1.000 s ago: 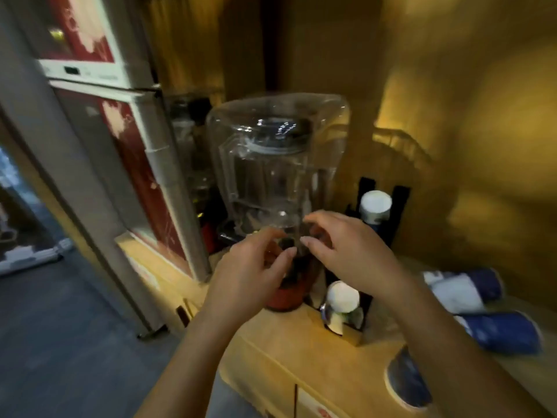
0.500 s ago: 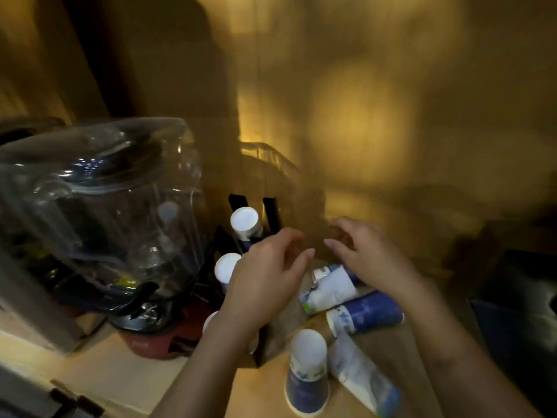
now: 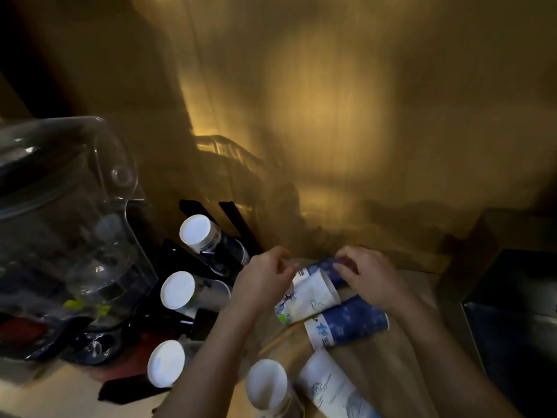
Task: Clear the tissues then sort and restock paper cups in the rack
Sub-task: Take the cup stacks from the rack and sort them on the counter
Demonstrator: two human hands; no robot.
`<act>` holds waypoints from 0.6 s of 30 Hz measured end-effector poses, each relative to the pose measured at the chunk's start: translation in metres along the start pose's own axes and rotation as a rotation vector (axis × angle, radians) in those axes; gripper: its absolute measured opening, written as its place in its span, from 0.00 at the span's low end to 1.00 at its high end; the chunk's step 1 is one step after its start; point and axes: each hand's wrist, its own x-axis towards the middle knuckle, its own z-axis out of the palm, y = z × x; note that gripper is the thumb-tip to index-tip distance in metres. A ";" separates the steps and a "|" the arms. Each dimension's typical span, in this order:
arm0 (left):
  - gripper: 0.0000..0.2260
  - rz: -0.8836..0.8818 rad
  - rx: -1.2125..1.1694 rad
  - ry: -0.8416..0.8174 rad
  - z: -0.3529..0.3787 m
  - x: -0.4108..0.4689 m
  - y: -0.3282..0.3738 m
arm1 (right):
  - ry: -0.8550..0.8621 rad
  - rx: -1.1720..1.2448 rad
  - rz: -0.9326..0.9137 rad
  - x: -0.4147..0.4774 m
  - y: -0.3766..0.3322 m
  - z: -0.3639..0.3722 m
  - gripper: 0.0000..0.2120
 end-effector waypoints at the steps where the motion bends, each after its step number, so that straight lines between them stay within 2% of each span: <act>1: 0.11 -0.022 0.019 -0.017 0.007 0.007 -0.005 | -0.007 -0.004 -0.002 0.001 0.006 0.004 0.04; 8: 0.12 -0.099 0.181 -0.250 0.056 0.051 -0.034 | -0.107 -0.060 -0.001 -0.005 0.038 0.042 0.03; 12: 0.13 -0.146 0.179 -0.283 0.075 0.072 -0.053 | -0.170 -0.150 -0.070 -0.012 0.052 0.066 0.09; 18: 0.15 -0.188 0.183 -0.360 0.105 0.092 -0.074 | -0.345 -0.213 -0.061 -0.016 0.071 0.096 0.15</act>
